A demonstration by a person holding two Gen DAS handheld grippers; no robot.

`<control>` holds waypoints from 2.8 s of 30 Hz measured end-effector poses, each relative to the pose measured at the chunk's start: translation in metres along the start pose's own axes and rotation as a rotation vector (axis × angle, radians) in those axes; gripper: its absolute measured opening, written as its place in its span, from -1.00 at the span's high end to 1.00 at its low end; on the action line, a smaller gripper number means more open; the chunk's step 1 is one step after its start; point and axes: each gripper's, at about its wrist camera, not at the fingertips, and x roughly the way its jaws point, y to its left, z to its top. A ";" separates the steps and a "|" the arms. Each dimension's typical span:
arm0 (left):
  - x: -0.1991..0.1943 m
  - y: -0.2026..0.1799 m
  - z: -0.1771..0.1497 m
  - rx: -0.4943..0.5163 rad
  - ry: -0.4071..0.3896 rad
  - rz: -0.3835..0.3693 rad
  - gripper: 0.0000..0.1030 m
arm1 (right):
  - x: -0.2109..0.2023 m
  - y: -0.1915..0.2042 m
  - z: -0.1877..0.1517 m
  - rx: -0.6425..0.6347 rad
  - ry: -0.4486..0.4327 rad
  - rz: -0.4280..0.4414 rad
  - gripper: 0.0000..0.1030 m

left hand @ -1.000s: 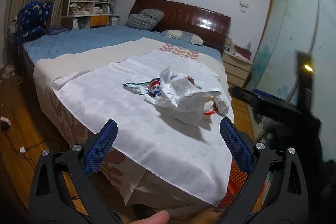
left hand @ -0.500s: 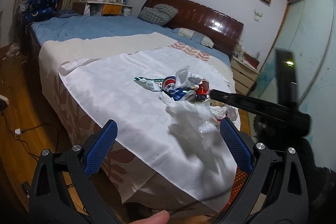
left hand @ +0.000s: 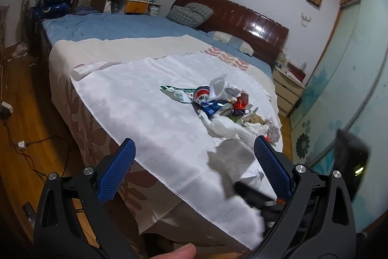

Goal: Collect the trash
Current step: 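Reach into the pile and grasp the white printed plastic bag with the right tool, then lift the white plastic bag with the right tool and swing toward the basket, then grasp the white tissue with the left tool while the right tool carries the bag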

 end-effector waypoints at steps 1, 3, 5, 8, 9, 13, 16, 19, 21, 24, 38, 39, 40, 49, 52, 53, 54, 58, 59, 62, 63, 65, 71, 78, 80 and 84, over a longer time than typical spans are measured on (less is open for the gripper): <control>0.001 0.002 0.000 -0.006 0.000 0.005 -0.89 | 0.013 -0.001 0.000 0.002 0.032 -0.005 -0.48; 0.005 0.004 0.000 -0.011 0.007 0.015 -0.89 | 0.032 -0.011 0.001 0.045 0.080 -0.003 0.41; 0.010 0.004 0.000 -0.014 0.016 0.022 -0.89 | 0.030 -0.022 0.001 0.117 0.071 0.052 0.43; 0.018 0.001 0.004 0.002 0.029 0.024 -0.89 | 0.010 -0.038 0.004 0.224 0.037 0.174 0.51; 0.022 -0.001 0.005 0.012 0.035 0.021 -0.89 | -0.002 -0.047 0.003 0.277 0.011 0.234 0.51; 0.042 -0.010 0.014 0.022 0.076 -0.013 -0.89 | -0.044 -0.082 -0.008 0.431 -0.088 0.334 0.52; 0.062 -0.015 0.020 -0.046 0.123 -0.082 -0.89 | -0.084 -0.114 -0.025 0.548 -0.184 0.403 0.52; 0.084 -0.028 0.018 -0.057 0.173 -0.084 -0.89 | -0.098 -0.127 -0.036 0.560 -0.194 0.382 0.52; 0.103 -0.042 0.011 -0.047 0.221 -0.070 -0.89 | -0.093 -0.135 -0.043 0.552 -0.147 0.355 0.52; 0.116 -0.060 -0.004 -0.018 0.269 -0.049 -0.89 | -0.072 -0.145 -0.055 0.553 -0.090 0.369 0.52; 0.085 -0.008 0.004 -0.149 0.187 0.087 -0.89 | -0.029 -0.130 -0.050 0.764 -0.177 0.895 0.51; 0.082 -0.002 0.004 -0.162 0.176 0.091 -0.89 | -0.030 -0.132 -0.047 0.777 -0.196 0.924 0.51; 0.080 0.001 0.004 -0.166 0.180 0.078 -0.89 | -0.035 -0.134 -0.044 0.776 -0.230 0.940 0.51; 0.113 -0.096 -0.022 0.101 0.298 0.015 -0.89 | -0.103 -0.168 -0.053 0.663 -0.324 0.572 0.51; 0.131 -0.135 -0.037 0.200 0.328 0.052 -0.89 | -0.116 -0.176 -0.063 0.594 -0.284 0.394 0.51; 0.136 -0.143 -0.041 0.227 0.332 0.068 -0.89 | -0.121 -0.179 -0.065 0.584 -0.275 0.360 0.51; 0.143 -0.152 -0.046 0.258 0.340 0.096 -0.89 | -0.125 -0.180 -0.068 0.576 -0.262 0.334 0.51; 0.175 -0.172 -0.061 0.312 0.397 0.210 -0.89 | -0.132 -0.188 -0.079 0.534 -0.212 0.238 0.51; 0.182 -0.176 -0.066 0.331 0.400 0.245 -0.89 | -0.135 -0.191 -0.080 0.521 -0.200 0.203 0.51; 0.187 -0.184 -0.072 0.361 0.361 0.283 -0.89 | -0.146 -0.199 -0.086 0.494 -0.172 0.118 0.51; 0.186 -0.184 -0.071 0.347 0.342 0.274 -0.87 | -0.149 -0.204 -0.090 0.492 -0.166 0.102 0.51; 0.182 -0.181 -0.070 0.323 0.317 0.256 -0.58 | -0.157 -0.212 -0.096 0.487 -0.156 0.059 0.51; 0.173 -0.175 -0.062 0.305 0.320 0.210 0.88 | -0.159 -0.225 -0.103 0.511 -0.130 0.004 0.51; 0.164 -0.179 -0.060 0.279 0.310 0.119 0.94 | -0.160 -0.224 -0.097 0.479 -0.113 -0.048 0.51; 0.161 -0.181 -0.059 0.278 0.306 0.099 0.94 | -0.157 -0.225 -0.094 0.481 -0.105 -0.056 0.51; 0.147 -0.183 -0.052 0.255 0.287 0.056 0.94 | -0.159 -0.223 -0.094 0.467 -0.095 -0.105 0.51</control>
